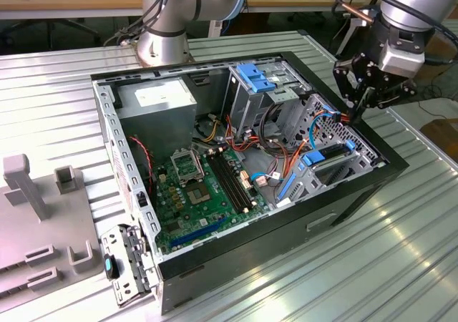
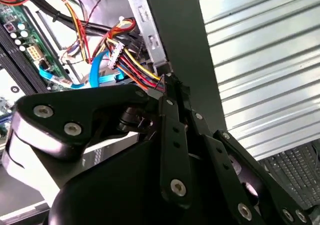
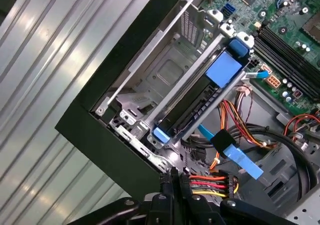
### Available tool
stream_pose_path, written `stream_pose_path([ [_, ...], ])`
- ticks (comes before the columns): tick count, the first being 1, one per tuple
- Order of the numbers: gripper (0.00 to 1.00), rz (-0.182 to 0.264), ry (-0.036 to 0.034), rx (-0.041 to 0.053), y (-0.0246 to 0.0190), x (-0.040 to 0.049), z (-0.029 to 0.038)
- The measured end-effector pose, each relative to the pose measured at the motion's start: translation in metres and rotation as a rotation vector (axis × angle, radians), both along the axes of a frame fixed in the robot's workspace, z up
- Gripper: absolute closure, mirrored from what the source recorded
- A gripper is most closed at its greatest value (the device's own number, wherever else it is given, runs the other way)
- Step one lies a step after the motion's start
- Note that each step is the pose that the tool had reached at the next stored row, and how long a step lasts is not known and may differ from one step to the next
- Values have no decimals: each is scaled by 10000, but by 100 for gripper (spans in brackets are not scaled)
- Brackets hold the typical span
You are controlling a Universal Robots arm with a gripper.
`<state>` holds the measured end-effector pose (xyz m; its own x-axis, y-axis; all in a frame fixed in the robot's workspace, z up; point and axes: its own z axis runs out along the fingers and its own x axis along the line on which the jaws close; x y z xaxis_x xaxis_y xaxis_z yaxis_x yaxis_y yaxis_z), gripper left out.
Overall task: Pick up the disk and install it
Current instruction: 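Insert the first disk wire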
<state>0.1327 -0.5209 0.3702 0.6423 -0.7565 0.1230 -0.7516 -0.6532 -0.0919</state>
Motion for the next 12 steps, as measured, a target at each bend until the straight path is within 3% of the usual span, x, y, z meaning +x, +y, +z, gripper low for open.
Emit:
stream_pose_path([
  [4, 84, -342, -1, 4, -1, -40, -5],
  [10, 84, -1838, 2, 1, -1, -40, -21],
  [12, 84, -2130, 2, 2, -1, -40, -24],
])
